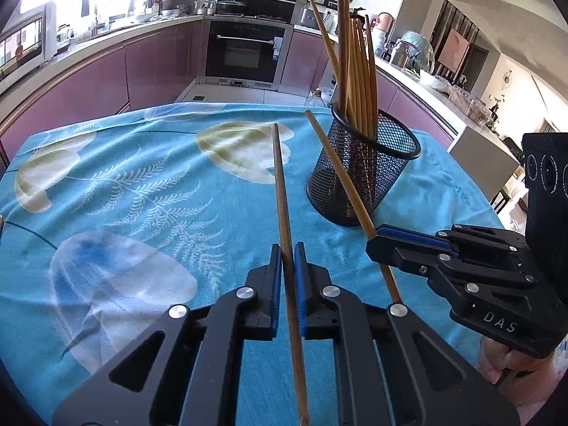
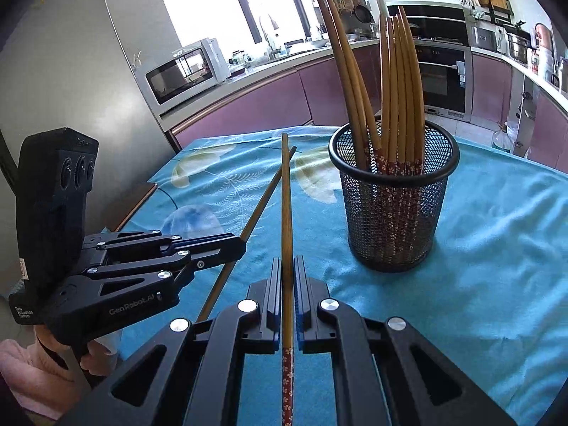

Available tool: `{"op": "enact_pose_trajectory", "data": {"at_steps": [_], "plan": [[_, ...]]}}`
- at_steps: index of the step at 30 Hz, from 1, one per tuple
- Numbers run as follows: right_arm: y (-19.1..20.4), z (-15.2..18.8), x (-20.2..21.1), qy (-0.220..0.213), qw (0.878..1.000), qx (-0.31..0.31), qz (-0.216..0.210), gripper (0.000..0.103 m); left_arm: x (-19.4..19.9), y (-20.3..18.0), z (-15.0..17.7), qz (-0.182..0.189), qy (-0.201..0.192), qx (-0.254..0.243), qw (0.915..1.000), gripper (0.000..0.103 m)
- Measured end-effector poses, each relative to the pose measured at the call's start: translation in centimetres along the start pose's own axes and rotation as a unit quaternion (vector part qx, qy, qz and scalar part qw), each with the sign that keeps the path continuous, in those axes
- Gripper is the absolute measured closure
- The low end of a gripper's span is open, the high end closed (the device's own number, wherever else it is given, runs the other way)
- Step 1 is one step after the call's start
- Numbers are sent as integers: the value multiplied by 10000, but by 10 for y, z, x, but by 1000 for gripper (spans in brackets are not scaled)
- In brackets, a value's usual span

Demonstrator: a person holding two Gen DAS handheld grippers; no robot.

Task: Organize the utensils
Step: 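Lift both chopsticks upright and carry them over the mesh cup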

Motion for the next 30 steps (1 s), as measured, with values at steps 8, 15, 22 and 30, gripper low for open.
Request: {"op": "enact_pose_trajectory", "data": {"at_steps": [8, 15, 22, 30], "plan": [[2, -6, 13, -192, 9998, 44, -62, 97, 15, -7, -6, 78, -169, -48, 9998, 95], [2, -11, 24, -329, 9994, 29, -91, 97, 24, -11, -13, 159, -296, -69, 9994, 96], [-3, -18, 35, -470, 9988, -17, -132, 97, 38, -19, -25, 302, -485, -146, 9983, 99], [-5, -21, 41, -550, 9984, -40, -115, 97, 22, -17, -22, 139, -286, -295, 9991, 91]]}}
Point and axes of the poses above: each gripper's, at about its wrist camera, not at the fingertips, and x roughly against the way its jaws point, y to its left, z to its underside, the point moved 9 cm from there along -x, roughly the way its jaws point, and after that the axes turned 7 degrees about -x, right-handed, at the moved point
